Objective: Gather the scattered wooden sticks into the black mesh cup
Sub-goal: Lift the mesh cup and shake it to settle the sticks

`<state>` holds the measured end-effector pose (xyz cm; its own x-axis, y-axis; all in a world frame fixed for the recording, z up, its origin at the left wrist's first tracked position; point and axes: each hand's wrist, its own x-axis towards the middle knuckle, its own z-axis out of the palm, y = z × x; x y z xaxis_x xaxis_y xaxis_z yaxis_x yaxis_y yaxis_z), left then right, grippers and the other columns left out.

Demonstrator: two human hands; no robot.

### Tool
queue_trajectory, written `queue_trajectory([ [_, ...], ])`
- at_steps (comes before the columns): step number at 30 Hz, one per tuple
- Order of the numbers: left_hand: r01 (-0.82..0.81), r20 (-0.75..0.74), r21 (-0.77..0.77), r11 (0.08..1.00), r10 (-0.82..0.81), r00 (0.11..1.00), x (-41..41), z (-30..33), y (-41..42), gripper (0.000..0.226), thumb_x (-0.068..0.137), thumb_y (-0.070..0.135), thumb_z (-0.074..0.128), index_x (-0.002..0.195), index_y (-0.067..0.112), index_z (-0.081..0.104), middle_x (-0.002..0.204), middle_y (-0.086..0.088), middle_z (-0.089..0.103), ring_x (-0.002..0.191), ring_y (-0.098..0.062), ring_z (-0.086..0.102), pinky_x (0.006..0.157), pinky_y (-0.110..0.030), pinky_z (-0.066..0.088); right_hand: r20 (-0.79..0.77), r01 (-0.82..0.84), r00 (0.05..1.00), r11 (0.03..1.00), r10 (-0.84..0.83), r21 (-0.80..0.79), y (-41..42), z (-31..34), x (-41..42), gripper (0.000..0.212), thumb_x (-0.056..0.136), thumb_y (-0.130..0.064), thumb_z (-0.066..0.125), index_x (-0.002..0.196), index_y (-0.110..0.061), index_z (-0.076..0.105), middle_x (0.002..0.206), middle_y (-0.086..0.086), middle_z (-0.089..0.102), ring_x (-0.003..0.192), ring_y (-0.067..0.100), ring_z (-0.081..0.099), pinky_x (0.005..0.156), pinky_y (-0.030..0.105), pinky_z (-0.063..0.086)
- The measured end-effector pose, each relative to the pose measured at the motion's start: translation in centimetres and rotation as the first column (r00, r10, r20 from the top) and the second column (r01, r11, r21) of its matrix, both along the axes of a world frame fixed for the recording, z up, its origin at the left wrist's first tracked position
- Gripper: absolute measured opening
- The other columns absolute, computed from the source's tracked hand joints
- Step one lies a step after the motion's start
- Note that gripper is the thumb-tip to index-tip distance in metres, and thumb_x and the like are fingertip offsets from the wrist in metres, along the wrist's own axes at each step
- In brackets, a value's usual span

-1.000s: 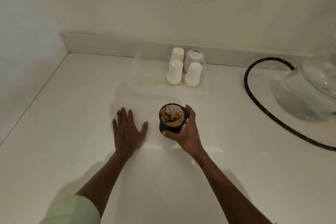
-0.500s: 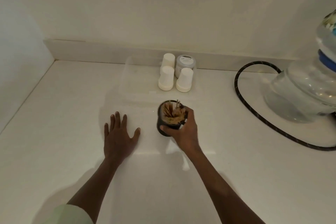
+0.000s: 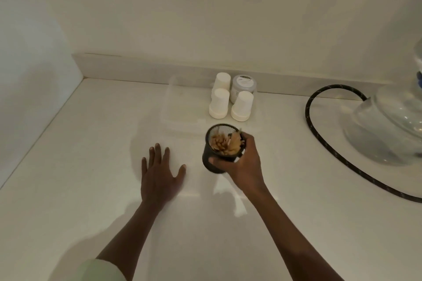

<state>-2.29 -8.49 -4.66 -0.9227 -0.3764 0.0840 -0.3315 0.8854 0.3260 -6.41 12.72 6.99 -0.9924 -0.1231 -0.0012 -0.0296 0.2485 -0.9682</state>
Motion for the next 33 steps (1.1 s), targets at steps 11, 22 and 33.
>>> queue_trajectory([
  [11, -0.041, -0.005, 0.013, 0.999, 0.041, 0.999, -0.3, -0.4, -0.1, 0.088, 0.084, 0.074, 0.029, 0.152, 0.019, 0.025, 0.163, -0.008, 0.009, 0.151, -0.023, 0.003, 0.122, -0.045, 0.011, -0.014, -0.066, 0.998, 0.997, 0.067, 0.03, -1.8, 1.0, -2.1, 0.091, 0.05, -0.033, 0.095, 0.127, -0.035, 0.046, 0.116, -0.027, 0.059, 0.108, -0.008, 0.057, 0.086, 0.017, 0.054],
  [22, -0.04, 0.004, 0.012, 0.999, 0.04, 0.999, -0.3, -0.5, -0.1, 0.089, 0.084, 0.075, 0.027, 0.153, 0.02, 0.022, 0.163, -0.007, 0.006, 0.151, -0.022, 0.0, 0.122, -0.044, 0.008, -0.051, -0.033, 0.998, 0.999, 0.033, 0.001, -4.1, 1.6, -3.4, 0.085, 0.051, -0.032, 0.094, 0.121, -0.037, 0.046, 0.111, -0.026, 0.06, 0.104, -0.008, 0.059, 0.085, 0.017, 0.054],
  [33, -0.048, -0.01, 0.03, 0.998, 0.049, 0.999, -0.3, -0.6, -0.1, 0.091, 0.084, 0.076, 0.027, 0.154, 0.019, 0.02, 0.164, -0.006, 0.001, 0.151, -0.02, -0.005, 0.123, -0.043, 0.006, -0.028, -0.105, 0.994, 0.992, 0.107, 0.063, -3.6, 0.3, -2.4, 0.088, 0.046, -0.041, 0.093, 0.122, -0.039, 0.047, 0.112, -0.028, 0.061, 0.104, -0.009, 0.059, 0.078, 0.011, 0.052],
])
